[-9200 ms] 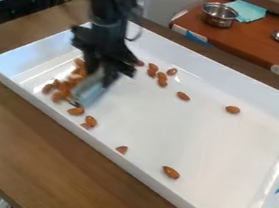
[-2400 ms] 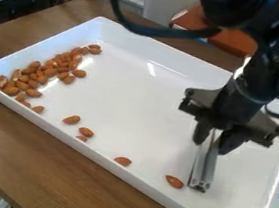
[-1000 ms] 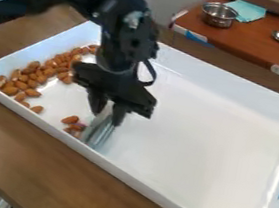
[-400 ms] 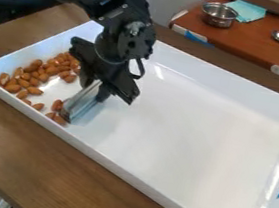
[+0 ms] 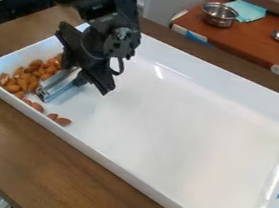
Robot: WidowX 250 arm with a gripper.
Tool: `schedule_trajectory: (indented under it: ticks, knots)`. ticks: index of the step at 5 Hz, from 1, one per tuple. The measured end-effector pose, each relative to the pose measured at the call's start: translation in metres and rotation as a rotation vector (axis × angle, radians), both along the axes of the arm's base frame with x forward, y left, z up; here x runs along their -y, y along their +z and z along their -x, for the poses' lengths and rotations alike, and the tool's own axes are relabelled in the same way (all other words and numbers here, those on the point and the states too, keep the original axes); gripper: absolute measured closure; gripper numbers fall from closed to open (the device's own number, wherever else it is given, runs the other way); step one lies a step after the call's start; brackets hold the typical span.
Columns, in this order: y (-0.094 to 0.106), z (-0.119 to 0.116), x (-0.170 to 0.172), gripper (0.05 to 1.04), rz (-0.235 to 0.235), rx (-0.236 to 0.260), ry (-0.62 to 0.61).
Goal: Sweep into pile
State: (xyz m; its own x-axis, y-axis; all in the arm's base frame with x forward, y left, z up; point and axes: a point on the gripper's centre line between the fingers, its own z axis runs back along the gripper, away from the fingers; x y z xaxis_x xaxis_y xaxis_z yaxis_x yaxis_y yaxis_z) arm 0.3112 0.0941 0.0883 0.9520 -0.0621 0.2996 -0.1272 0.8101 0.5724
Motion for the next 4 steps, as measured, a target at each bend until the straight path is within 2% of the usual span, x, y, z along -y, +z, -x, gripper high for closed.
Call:
schedule_trajectory:
  ticks: [1, 2, 3, 4]
  knots:
    - [0.008, 0.007, 0.01, 0.734, 0.097, 0.026, 0.024]
    - [0.02, 0.005, 0.037, 0.734, 0.196, 0.071, 0.047]
    - [0.052, -0.005, 0.067, 0.734, 0.257, 0.154, 0.04]
    - [0.065, -0.006, 0.115, 0.734, 0.299, 0.153, 0.001]
